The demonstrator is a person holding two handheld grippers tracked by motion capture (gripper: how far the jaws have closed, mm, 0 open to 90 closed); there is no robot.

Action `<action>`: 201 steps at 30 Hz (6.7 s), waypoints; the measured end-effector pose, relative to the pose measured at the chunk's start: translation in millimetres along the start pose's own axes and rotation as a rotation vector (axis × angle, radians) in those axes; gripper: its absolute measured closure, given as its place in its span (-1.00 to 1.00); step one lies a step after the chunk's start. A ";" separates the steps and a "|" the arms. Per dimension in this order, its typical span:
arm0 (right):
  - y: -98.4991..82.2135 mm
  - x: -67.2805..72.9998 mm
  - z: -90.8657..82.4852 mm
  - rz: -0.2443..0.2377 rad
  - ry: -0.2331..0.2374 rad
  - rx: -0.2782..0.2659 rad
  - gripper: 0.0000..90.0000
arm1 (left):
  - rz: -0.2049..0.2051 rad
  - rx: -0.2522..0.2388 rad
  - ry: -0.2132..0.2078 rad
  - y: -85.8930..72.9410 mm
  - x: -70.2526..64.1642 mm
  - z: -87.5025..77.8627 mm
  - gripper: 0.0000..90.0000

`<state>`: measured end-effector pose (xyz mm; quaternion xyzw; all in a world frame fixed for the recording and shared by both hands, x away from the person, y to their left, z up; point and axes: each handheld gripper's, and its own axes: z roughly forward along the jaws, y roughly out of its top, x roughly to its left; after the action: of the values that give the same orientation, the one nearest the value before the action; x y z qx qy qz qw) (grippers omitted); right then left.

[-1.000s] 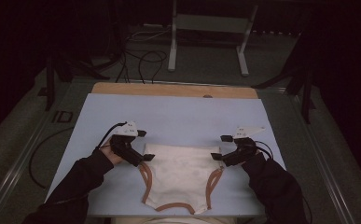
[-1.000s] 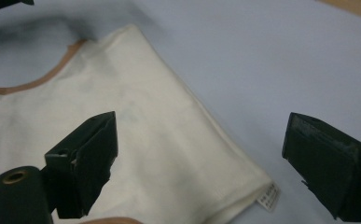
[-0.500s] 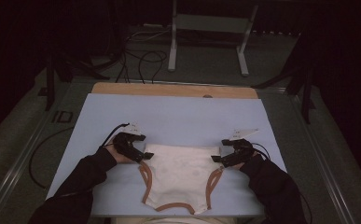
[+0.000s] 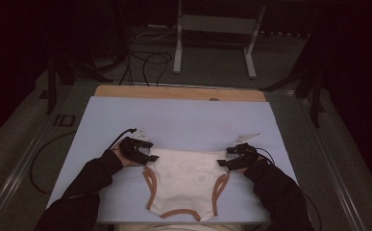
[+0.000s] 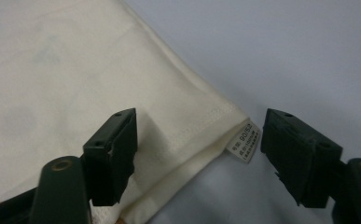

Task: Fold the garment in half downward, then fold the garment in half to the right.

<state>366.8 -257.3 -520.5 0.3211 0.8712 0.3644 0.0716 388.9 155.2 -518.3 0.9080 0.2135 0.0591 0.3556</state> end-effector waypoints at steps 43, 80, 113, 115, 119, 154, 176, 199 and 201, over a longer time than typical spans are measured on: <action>34.4 3.0 1.8 -0.019 -0.029 -0.041 0.94 | -0.038 -0.058 -0.010 0.0 14.0 -26.4 0.91; 68.9 -48.6 22.2 0.080 -0.138 -0.067 0.94 | -0.137 -0.087 0.104 24.2 60.9 -3.2 0.90; 75.5 -54.4 28.0 0.119 -0.155 -0.049 0.00 | -0.296 -0.110 0.132 28.7 66.7 -2.6 -0.73; 76.6 -54.1 25.1 0.131 -0.147 -0.059 -0.10 | -0.283 -0.108 0.129 29.1 65.7 -4.7 -0.84; 78.3 -52.7 22.7 0.131 -0.128 -0.069 -0.34 | -0.284 -0.109 0.125 30.0 64.4 -7.8 -0.91; 112.6 -28.4 21.2 0.033 -0.037 -0.095 -0.77 | -0.109 -0.200 0.058 31.1 10.0 -50.6 -1.00; 138.8 3.4 50.7 -0.031 0.050 -0.088 -0.77 | -0.059 -0.207 0.017 14.0 -22.5 -56.5 -1.00; 170.2 42.6 94.9 -0.105 0.130 -0.027 -0.77 | 0.043 -0.163 -0.034 2.2 -60.8 -46.2 -0.99; 172.7 45.3 99.4 -0.112 0.140 -0.030 -0.77 | 0.062 -0.153 -0.057 -0.9 -65.8 -40.6 -0.99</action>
<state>454.5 -79.9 -469.9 0.2448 0.8851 0.3942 0.0357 318.8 152.7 -485.9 0.8856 0.1700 0.0601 0.4280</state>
